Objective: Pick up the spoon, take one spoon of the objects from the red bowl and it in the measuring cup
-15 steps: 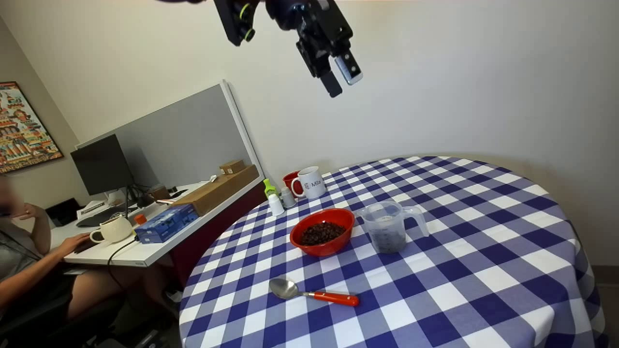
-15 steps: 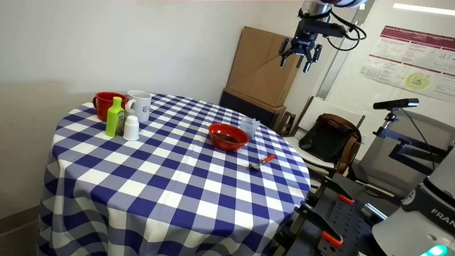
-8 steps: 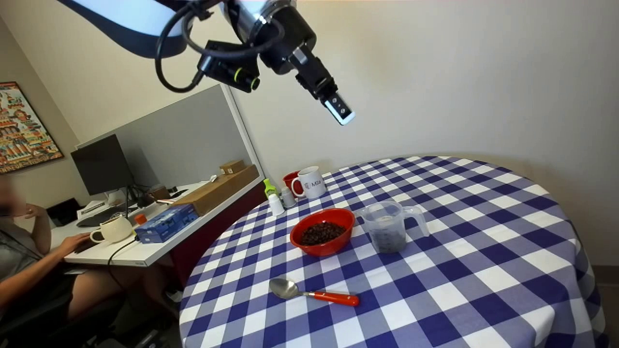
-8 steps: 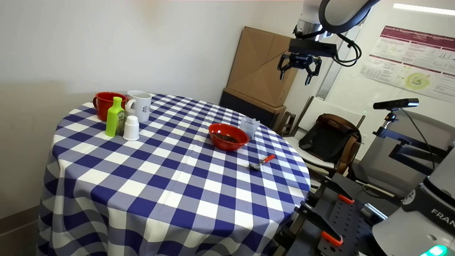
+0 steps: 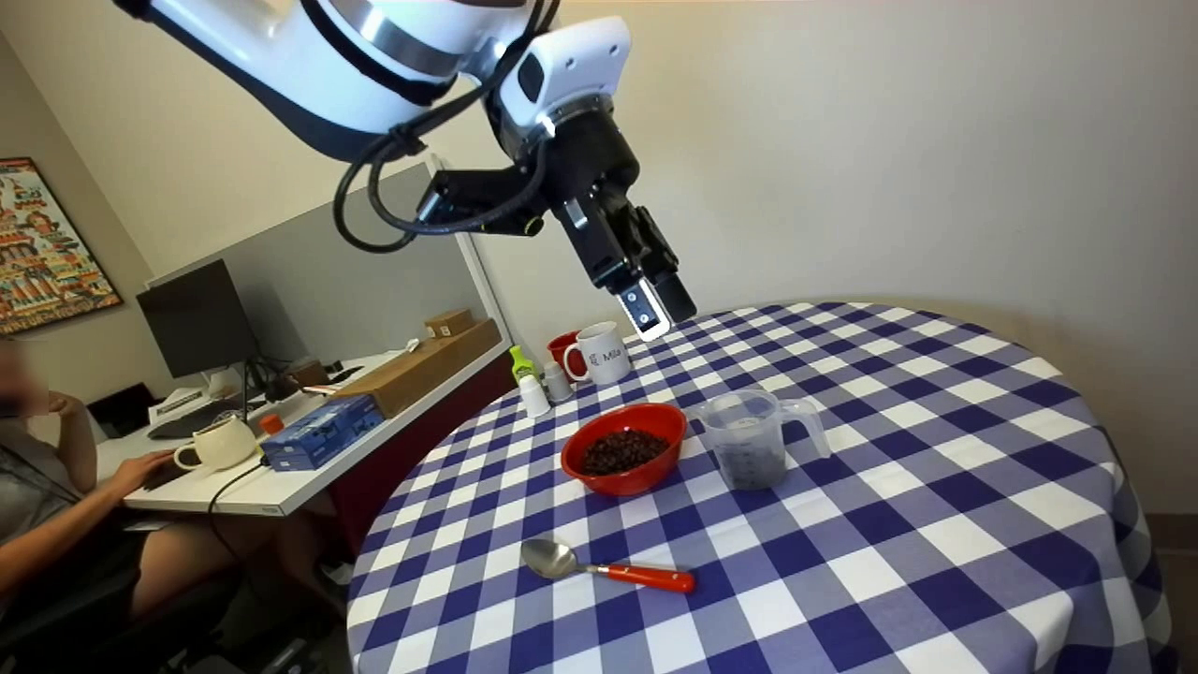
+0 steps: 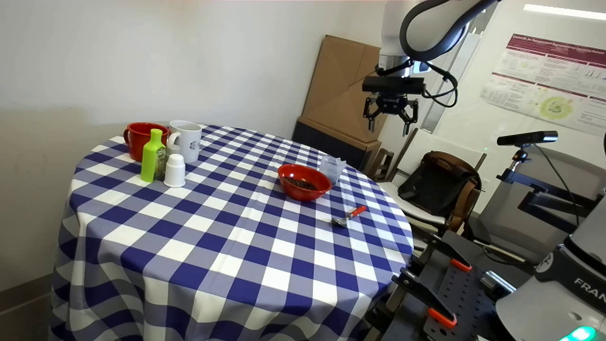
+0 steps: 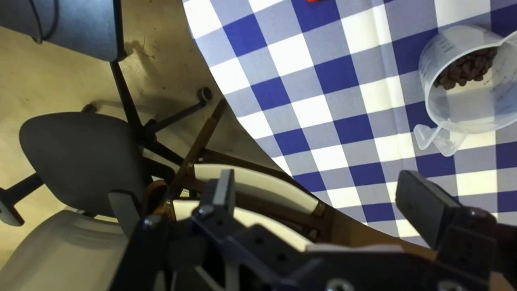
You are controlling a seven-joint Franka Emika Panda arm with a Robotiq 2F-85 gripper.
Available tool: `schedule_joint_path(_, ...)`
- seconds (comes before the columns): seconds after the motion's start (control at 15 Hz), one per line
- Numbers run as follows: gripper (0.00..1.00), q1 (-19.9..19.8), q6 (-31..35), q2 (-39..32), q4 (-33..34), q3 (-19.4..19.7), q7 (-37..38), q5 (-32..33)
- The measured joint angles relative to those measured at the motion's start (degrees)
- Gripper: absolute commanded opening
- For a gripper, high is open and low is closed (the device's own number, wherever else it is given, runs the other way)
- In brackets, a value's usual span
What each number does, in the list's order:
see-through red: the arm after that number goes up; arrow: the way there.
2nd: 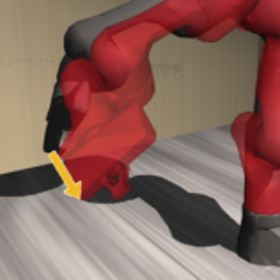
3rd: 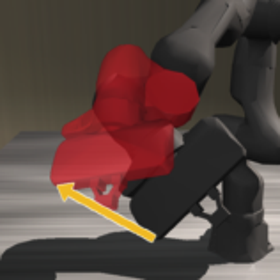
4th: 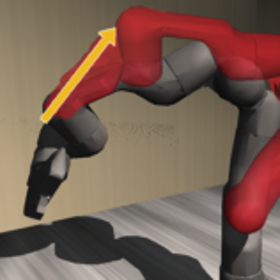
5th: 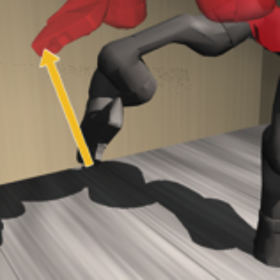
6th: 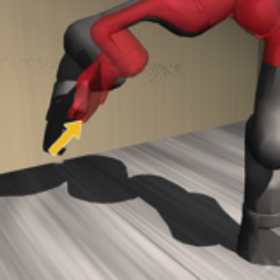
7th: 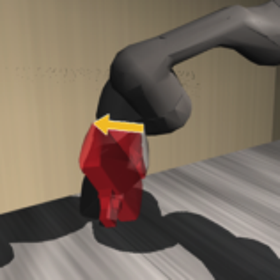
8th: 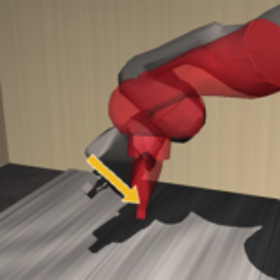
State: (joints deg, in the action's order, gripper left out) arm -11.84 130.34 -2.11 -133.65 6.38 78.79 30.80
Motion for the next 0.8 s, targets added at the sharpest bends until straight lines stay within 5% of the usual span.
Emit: schedule_joint_path(0.8, 1.0, 1.8, 6.4, -14.2, 6.6, 2.6, -0.9, -8.4)
